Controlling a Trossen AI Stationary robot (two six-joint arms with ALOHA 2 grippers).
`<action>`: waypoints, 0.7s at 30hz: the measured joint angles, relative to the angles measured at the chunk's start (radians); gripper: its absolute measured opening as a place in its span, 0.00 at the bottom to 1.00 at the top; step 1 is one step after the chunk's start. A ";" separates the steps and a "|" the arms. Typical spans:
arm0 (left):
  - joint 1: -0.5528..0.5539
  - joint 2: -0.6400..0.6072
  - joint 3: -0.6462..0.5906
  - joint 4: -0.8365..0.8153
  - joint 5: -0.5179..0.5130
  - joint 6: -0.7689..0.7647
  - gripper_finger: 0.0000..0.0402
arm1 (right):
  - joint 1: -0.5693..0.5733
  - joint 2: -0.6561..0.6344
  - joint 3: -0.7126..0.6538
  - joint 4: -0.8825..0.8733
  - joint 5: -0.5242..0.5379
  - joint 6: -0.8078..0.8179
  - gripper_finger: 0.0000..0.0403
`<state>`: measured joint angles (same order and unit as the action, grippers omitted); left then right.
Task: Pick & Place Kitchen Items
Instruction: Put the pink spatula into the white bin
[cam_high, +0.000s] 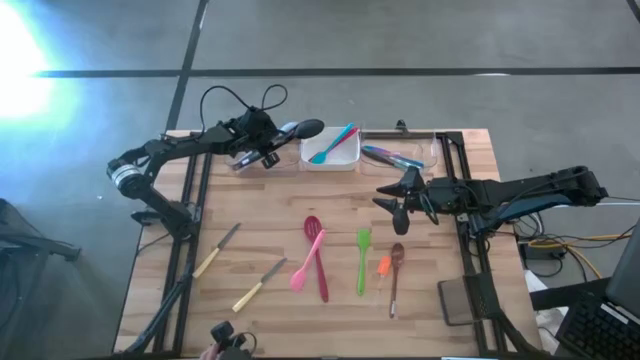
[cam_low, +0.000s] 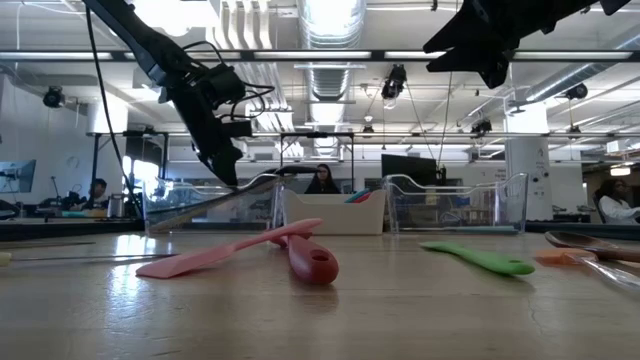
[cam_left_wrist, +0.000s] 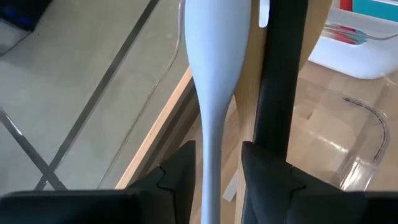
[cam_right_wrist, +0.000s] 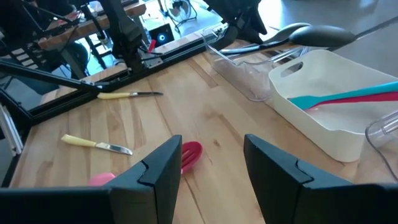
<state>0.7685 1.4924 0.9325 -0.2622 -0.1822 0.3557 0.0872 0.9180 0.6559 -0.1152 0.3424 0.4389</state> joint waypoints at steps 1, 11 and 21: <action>0.000 -0.002 0.000 -0.002 -0.001 0.000 0.34 | 0.000 0.000 0.000 0.000 0.000 0.000 0.41; -0.002 -0.096 0.054 -0.119 0.000 -0.033 0.34 | 0.000 0.000 0.000 0.001 0.000 0.000 0.41; -0.066 -0.256 0.124 -0.254 0.014 -0.096 0.34 | 0.000 0.000 0.002 0.001 0.000 -0.001 0.41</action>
<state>0.7025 1.2362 1.0561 -0.5161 -0.1682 0.2598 0.0872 0.9180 0.6575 -0.1143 0.3424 0.4383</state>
